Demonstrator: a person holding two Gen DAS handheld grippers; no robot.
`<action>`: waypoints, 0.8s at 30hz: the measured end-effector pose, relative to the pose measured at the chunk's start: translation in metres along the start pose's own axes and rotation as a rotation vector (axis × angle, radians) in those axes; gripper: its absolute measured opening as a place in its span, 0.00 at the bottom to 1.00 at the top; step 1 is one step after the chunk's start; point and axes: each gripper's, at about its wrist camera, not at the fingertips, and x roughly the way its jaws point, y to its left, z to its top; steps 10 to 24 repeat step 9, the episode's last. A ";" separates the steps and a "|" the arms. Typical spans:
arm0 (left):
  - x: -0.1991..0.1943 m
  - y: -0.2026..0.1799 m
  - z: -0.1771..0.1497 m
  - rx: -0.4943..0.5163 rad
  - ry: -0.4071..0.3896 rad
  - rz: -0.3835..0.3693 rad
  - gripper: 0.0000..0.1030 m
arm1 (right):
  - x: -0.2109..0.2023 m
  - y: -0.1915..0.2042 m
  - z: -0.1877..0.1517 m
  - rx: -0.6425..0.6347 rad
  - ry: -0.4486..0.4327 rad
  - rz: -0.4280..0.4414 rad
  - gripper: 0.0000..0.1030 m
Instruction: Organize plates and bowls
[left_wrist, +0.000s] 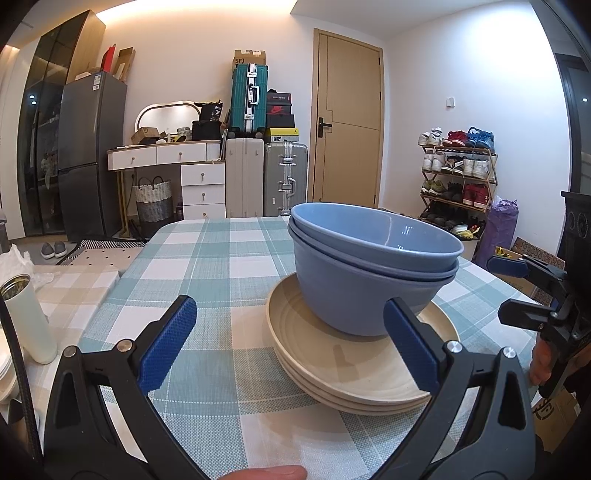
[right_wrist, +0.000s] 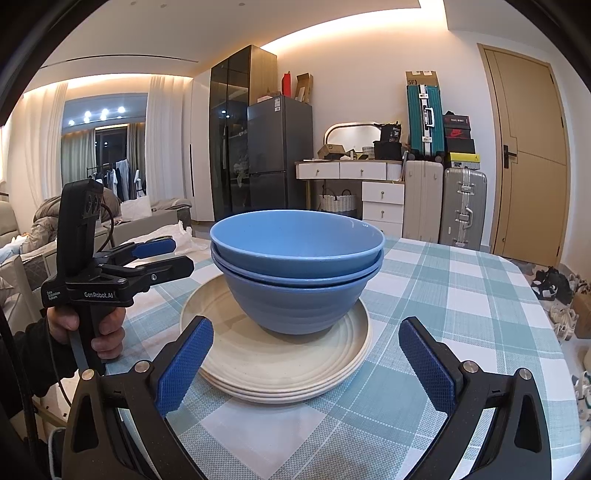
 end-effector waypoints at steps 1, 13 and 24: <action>0.000 0.000 0.000 -0.001 0.000 0.000 0.98 | 0.000 0.000 0.000 0.000 0.000 -0.001 0.99; 0.000 0.000 0.000 -0.002 0.000 0.000 0.98 | -0.001 0.000 0.000 -0.001 -0.002 0.000 0.99; 0.000 0.000 0.000 -0.002 0.000 0.000 0.98 | -0.001 0.000 0.000 -0.001 -0.002 0.000 0.99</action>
